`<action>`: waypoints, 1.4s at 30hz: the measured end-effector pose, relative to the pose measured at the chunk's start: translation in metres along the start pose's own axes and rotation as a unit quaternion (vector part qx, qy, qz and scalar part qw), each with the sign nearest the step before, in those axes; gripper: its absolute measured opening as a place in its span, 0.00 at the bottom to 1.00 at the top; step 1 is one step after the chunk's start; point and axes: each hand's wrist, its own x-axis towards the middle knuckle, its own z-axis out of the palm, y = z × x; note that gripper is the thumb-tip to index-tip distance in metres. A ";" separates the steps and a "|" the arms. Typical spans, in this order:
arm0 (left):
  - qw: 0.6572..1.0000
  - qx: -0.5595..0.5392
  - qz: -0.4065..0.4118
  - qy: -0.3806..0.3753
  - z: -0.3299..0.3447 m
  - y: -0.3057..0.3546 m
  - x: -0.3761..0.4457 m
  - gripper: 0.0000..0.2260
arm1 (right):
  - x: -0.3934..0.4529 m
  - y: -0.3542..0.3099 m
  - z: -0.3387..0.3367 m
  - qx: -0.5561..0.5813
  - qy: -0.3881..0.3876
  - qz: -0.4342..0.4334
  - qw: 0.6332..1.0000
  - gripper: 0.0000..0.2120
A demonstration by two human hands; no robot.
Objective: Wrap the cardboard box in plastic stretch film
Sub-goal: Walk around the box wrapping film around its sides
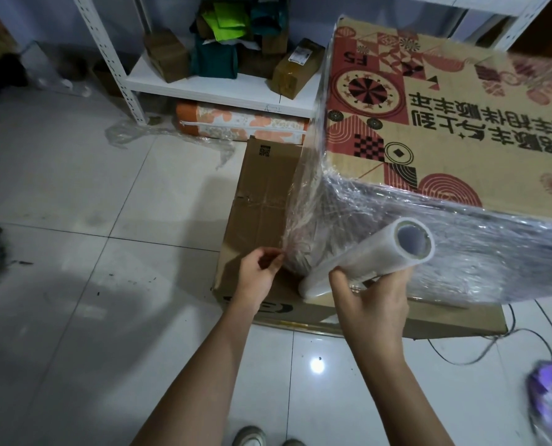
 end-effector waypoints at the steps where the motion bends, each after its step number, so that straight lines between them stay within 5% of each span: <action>1: 1.000 0.011 0.009 0.004 0.001 0.000 0.001 0.07 | 0.001 0.000 0.000 -0.014 0.004 -0.004 1.000 0.28; 12: 0.989 0.143 0.035 -0.008 -0.008 -0.003 0.006 0.10 | 0.009 -0.005 -0.009 0.002 -0.016 -0.012 1.000 0.28; 19: 0.942 0.296 0.152 0.034 -0.006 -0.012 0.008 0.03 | 0.012 -0.003 -0.010 0.010 -0.013 -0.022 1.000 0.28; 22: 0.959 0.241 0.142 0.055 0.009 -0.007 0.013 0.03 | 0.011 -0.004 -0.010 0.006 -0.005 -0.021 1.000 0.27; 25: 0.998 0.039 0.006 0.043 0.019 -0.001 0.014 0.08 | 0.013 -0.006 -0.011 0.015 -0.009 -0.030 0.999 0.27; 29: 0.968 -0.166 -0.163 0.094 0.025 0.007 0.011 0.13 | 0.014 -0.004 -0.009 0.026 -0.014 -0.038 0.999 0.29; 32: 0.973 -0.136 -0.085 0.169 0.024 0.022 -0.004 0.13 | 0.013 -0.003 -0.008 0.033 -0.012 -0.033 0.999 0.30; 34: 0.979 -0.149 0.004 0.137 0.020 0.034 -0.018 0.09 | 0.014 -0.004 -0.009 0.033 -0.013 -0.033 0.999 0.30; 38: 0.990 -0.124 0.059 0.012 0.012 0.043 -0.031 0.08 | 0.016 -0.005 -0.009 0.032 -0.018 -0.028 0.999 0.29; 42: 0.987 -0.139 0.073 0.021 0.017 0.050 -0.028 0.07 | 0.014 -0.004 -0.010 0.036 -0.019 -0.028 0.999 0.28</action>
